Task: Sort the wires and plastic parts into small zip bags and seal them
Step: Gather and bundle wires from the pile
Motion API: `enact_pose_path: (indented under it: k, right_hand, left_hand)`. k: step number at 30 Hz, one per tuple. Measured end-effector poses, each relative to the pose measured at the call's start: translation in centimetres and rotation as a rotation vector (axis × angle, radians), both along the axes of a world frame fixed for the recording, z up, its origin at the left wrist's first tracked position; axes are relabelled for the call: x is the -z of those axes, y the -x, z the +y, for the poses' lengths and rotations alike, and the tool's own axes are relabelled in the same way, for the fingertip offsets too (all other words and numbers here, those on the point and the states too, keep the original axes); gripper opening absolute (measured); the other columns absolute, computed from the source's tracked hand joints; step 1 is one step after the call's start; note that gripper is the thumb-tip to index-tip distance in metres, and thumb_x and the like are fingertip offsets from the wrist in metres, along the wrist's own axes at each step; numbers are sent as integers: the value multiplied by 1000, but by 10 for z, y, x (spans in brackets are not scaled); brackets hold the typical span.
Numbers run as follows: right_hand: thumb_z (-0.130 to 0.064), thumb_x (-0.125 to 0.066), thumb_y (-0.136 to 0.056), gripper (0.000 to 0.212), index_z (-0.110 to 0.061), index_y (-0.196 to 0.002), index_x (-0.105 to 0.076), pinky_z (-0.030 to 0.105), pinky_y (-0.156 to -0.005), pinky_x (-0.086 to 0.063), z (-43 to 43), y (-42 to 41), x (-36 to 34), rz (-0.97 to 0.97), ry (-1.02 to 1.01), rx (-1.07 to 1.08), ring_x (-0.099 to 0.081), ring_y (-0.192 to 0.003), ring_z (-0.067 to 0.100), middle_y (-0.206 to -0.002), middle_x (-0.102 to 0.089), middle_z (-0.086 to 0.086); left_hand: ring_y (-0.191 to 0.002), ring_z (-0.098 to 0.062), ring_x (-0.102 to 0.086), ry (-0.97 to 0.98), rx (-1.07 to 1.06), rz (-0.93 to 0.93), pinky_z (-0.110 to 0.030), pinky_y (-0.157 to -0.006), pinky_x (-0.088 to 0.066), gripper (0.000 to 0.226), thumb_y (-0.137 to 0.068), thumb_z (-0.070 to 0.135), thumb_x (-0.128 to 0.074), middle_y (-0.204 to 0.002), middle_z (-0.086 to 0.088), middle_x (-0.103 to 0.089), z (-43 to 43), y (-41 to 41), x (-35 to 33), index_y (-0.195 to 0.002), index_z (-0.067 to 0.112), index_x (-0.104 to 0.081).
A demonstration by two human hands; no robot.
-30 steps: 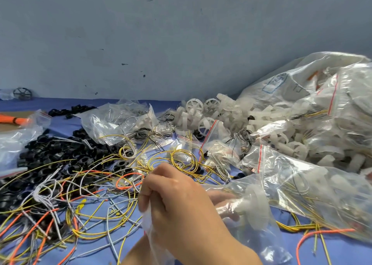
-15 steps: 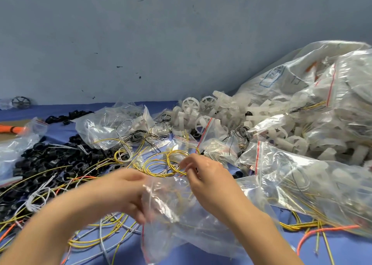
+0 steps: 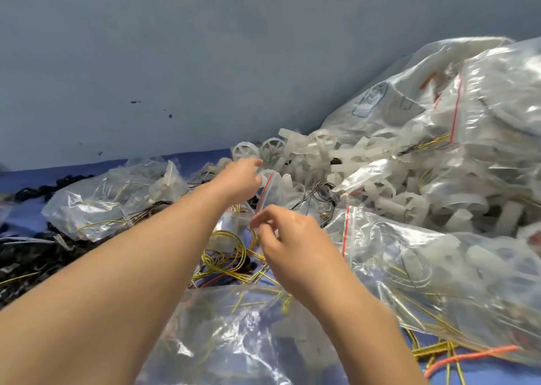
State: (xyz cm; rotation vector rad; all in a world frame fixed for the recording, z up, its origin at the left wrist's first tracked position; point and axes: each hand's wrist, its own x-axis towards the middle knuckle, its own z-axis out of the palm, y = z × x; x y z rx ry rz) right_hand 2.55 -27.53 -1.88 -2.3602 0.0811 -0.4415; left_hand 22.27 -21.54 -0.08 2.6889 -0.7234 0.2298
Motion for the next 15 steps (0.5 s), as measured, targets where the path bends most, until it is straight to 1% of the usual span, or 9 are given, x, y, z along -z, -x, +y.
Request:
enact_pose_path:
  k: [2, 4, 6, 8, 10, 12, 13, 14, 15]
  right_hand:
    - [-25, -41, -97, 26, -28, -110, -63, 39, -88, -47, -10, -1, 3, 8, 29, 27, -58, -104, 22, -111, -67, -1]
    - [-26, -42, -97, 25, -28, -110, -63, 38, -87, -47, -15, -3, 5, 8, 21, 35, -58, -104, 22, -111, -67, -1]
    - [-26, -41, -97, 25, -29, -110, -63, 39, -87, -48, -16, -3, 6, 9, 7, 34, -58, -102, 23, -110, -66, -1]
    - [-26, -41, -97, 26, -28, -110, -63, 39, -87, -48, -16, -2, 6, 10, 1, 26, -58, -102, 24, -109, -66, 0]
    - [-25, -41, -96, 27, -28, -111, -63, 38, -88, -48, -17, 1, 5, 2, -3, 25, -58, -103, 24, -109, -66, 0]
    - [-25, -41, -97, 27, -27, -111, -64, 38, -88, -47, -14, 5, 3, -19, -1, 18, -59, -103, 23, -109, -66, 1]
    - [-24, -41, -97, 27, -27, -112, -64, 38, -89, -47, -11, 7, 1, -29, -1, 11, -59, -103, 22, -109, -66, 1]
    - [-24, -42, -97, 27, -27, -112, -64, 37, -89, -47, -6, 9, -1, -35, 0, 0, -58, -104, 21, -110, -67, 0]
    - [-24, -42, -98, 27, -27, -112, -64, 36, -89, -46, 0, 12, -4, -42, 5, -16, -58, -105, 20, -111, -66, -1]
  left_hand:
    - [-129, -30, -47, -91, 14, 9, -33, -101, -37, 42, -99, 24, -45, -140, -10, -53, -15, -13, 5, -140, 17, -48]
    - [-122, -31, -52, -157, 12, 18, -36, -98, -42, 36, -99, 25, -45, -135, -13, -57, -24, -20, 12, -132, 14, -54]
    - [-118, -32, -54, -122, -35, -11, -38, -96, -45, 33, -99, 24, -45, -130, -15, -58, -27, -21, 18, -127, 12, -57]
    - [-116, -35, -55, -15, -121, -89, -39, -93, -46, 30, -98, 22, -44, -126, -18, -61, -23, -15, 18, -121, 11, -60]
    - [-113, -37, -56, 181, -210, -151, -39, -90, -45, 31, -97, 21, -42, -119, -20, -64, -11, -2, 7, -117, 8, -61]
    - [-104, -35, -59, 516, -282, -109, -38, -84, -49, 28, -97, 23, -43, -107, -16, -67, 13, 15, -10, -111, 8, -61]
    - [-92, -31, -61, 748, -297, -28, -36, -74, -52, 23, -97, 22, -43, -94, -11, -66, 29, 27, -19, -104, 10, -62]
    - [-76, -26, -60, 993, -292, 92, -32, -62, -52, 20, -97, 21, -43, -79, -4, -61, 48, 43, -26, -95, 14, -62]
    - [-62, -18, -57, 1201, -291, 222, -26, -53, -49, 23, -97, 20, -44, -67, 1, -53, 71, 62, -32, -84, 18, -62]
